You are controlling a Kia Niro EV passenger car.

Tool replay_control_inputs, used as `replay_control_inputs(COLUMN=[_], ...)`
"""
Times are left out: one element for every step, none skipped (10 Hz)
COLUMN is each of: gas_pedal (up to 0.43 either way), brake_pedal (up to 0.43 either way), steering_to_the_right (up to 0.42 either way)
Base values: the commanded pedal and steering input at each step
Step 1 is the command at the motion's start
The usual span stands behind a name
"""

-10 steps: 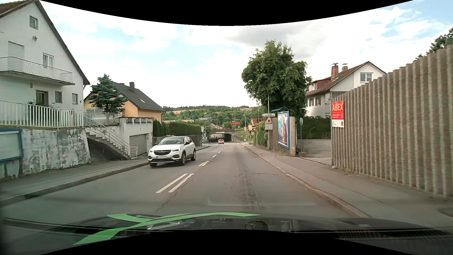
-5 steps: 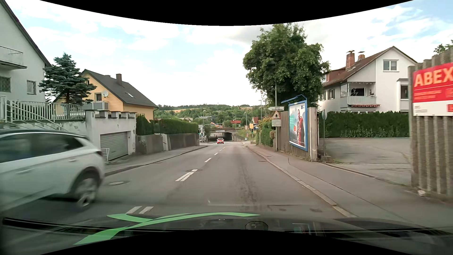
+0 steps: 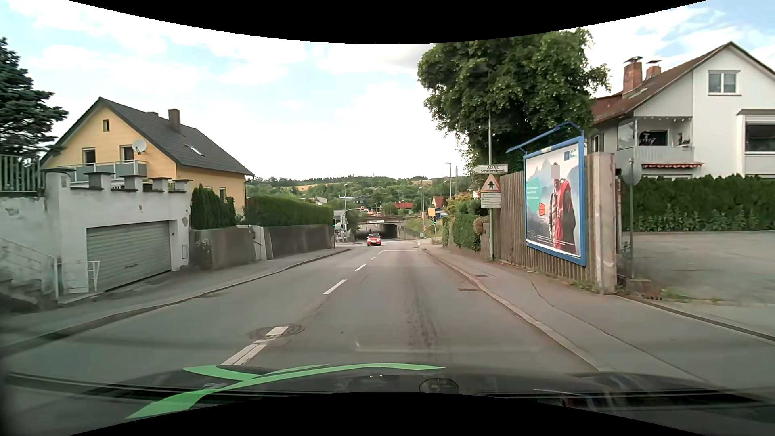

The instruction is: Follow the waypoints while adhering to traffic rules and regulations

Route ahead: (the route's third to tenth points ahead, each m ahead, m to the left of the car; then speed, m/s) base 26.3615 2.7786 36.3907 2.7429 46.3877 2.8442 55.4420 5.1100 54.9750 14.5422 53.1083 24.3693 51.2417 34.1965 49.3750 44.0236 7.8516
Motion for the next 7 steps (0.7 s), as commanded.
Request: replay_control_inputs(gas_pedal=[0.000,0.000,0.000,0.000,0.000,0.000,0.000], brake_pedal=[0.201,0.201,0.189,0.183,0.177,0.183,0.183], steering_to_the_right=[-0.008,-0.010,-0.015,-0.018,-0.017,-0.013,-0.009])
